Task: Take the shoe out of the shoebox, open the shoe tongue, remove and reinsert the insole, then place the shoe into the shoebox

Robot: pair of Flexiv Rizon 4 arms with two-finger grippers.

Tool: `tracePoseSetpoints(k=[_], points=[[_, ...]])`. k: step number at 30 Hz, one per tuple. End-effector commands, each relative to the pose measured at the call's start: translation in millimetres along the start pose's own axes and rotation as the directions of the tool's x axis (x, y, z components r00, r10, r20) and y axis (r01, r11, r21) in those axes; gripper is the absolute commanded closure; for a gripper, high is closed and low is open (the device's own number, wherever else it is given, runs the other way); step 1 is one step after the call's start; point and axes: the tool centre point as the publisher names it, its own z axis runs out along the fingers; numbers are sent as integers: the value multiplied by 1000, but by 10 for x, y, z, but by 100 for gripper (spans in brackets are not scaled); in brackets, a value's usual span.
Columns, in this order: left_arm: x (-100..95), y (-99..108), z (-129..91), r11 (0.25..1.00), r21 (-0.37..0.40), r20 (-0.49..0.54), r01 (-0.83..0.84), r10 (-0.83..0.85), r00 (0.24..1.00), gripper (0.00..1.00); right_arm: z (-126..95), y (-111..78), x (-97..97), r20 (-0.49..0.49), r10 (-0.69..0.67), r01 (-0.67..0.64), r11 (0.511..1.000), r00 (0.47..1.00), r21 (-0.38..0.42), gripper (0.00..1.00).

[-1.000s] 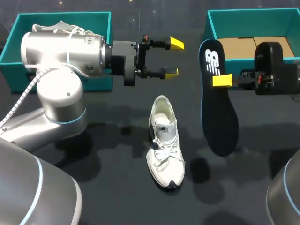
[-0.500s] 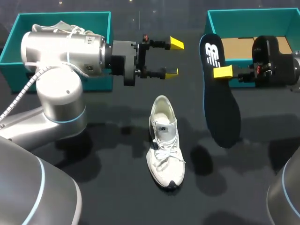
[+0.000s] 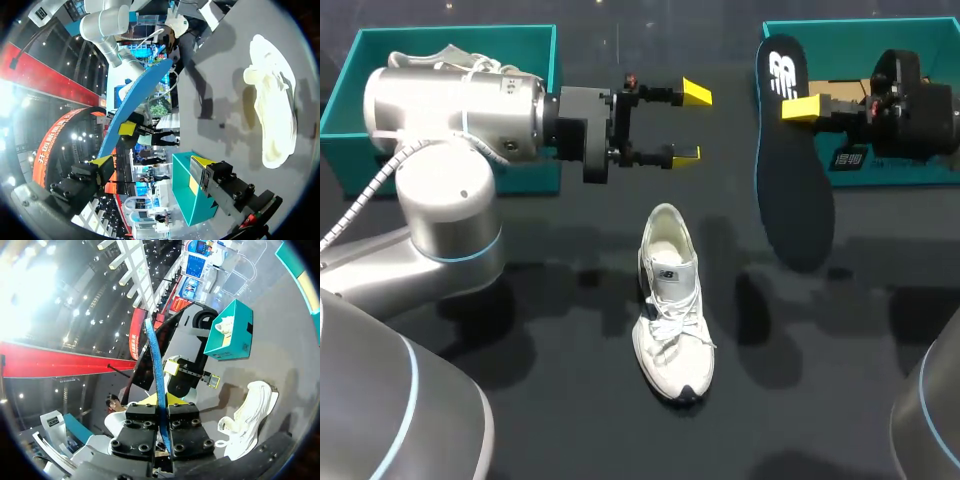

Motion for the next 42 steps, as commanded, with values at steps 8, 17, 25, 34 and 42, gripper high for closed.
tracePoseSetpoints(k=[8, 17, 25, 34, 42], points=[[9, 6, 25, 1000, -1, 2, -2, 2, 1000, 0, 247, 321, -350, 40, 241, -240, 971, 970, -20, 100], [9, 6, 25, 1000, -1, 2, -2, 2, 1000, 0, 278, 368, -364, 59, 235, -235, 972, 970, -15, 100], [-33, -25, 11, 1000, -16, 19, -13, 14, 1000, 0, 377, 482, -569, 65, 334, -330, 942, 940, -57, 100], [-12, 19, -43, 998, -57, 9, 5, -4, 1000, 0, 421, 598, -788, 125, 453, -433, 887, 882, -160, 100], [102, 118, 37, 997, -77, -5, 13, -13, 1000, 51, 544, 661, -885, 137, 488, -463, 868, 862, -182, 100]])
